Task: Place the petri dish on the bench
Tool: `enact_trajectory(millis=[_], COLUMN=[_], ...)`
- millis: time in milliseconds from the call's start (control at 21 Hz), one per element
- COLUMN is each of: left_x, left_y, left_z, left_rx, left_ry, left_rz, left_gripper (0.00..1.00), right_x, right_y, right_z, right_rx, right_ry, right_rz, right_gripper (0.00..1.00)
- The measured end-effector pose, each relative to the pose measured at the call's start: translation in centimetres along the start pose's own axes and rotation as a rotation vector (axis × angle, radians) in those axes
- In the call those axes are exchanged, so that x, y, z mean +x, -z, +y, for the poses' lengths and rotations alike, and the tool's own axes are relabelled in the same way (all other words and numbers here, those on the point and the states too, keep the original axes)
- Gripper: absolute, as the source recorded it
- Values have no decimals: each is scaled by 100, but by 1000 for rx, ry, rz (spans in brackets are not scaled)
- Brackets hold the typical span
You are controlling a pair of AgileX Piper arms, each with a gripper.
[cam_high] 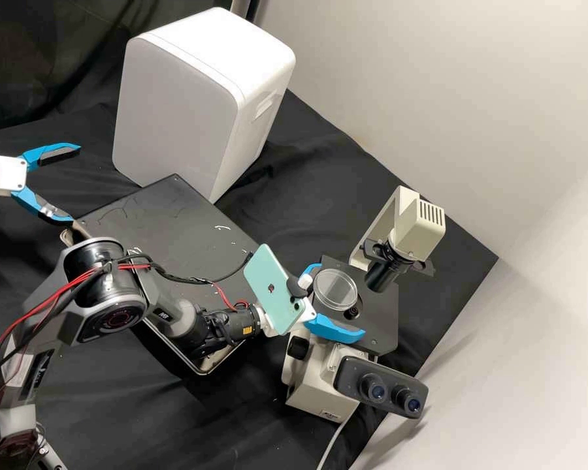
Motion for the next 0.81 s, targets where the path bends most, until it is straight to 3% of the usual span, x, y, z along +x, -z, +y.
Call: enact_trajectory(millis=[811], left_x=[4], left_y=[-2], left_z=[-13], left_rx=[0], left_ry=[7], left_rz=[-1], left_gripper=[100], right_x=[53], right_y=[50], right_z=[-22], right_rx=[15], right_ry=[-23], right_rz=[-22], right_gripper=[100])
